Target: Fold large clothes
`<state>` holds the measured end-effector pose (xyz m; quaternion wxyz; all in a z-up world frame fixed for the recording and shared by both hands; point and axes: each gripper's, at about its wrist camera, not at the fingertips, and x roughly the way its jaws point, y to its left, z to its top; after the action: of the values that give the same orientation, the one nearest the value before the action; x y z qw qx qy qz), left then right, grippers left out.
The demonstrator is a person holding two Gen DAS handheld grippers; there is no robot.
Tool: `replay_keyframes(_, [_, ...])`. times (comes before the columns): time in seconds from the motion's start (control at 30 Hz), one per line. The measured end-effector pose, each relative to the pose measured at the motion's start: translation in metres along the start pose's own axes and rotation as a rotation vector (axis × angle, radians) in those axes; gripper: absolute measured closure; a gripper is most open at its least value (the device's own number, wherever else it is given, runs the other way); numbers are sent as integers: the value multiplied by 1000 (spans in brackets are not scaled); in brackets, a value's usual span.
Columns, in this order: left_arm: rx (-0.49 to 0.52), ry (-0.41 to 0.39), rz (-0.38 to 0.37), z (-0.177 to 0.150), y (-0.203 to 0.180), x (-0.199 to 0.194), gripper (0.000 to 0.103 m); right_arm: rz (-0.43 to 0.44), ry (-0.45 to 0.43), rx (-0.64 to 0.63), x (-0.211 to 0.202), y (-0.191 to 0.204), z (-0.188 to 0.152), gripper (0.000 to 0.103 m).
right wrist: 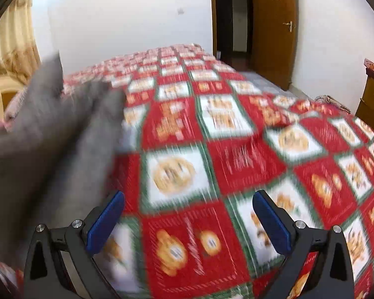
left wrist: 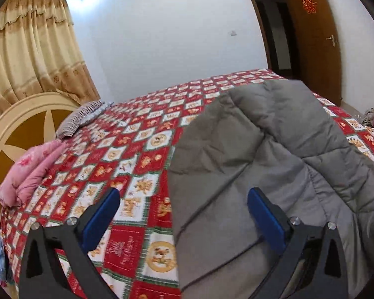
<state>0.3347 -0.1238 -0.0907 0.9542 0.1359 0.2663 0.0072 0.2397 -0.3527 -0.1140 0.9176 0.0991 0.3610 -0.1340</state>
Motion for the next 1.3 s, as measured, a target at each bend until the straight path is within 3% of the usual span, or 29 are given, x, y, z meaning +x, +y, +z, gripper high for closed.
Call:
replay_keyframes(0.13, [10,32,-49,0,-14,7,0,75,-71,1,-26,36,46,1])
replay_keyframes(0.3, [-10,61,-51,8,-12,10,0,109,-30,-70,-5,96,84,1])
replay_keyframes(0.43, [-41,84,-61,6,-5,15,0,137,2,-20,6,115,100,1])
replay_keyframes(0.57, [-83,99,-54,9,3,22,0,85,47,-81,20,138,95,1])
replay_keyframes(0.73, [-96,126,-68,10,1,35,0,33,85,-82,44,120,71,1])
replay_keyframes(0.9, [-62,143,-108,4,-15,43,0,50,87,-51,55,88,50,1])
replay_keyframes(1.13, [-38,144,-128,0,-28,43,0,52,110,-40,71,74,30,1])
replay_keyframes(1.23, [-57,105,-112,9,-16,33,0,50,130,-2,61,66,34,1])
replay_keyframes(1.3, [-68,86,-89,15,-10,32,0,40,78,7,38,65,47,1])
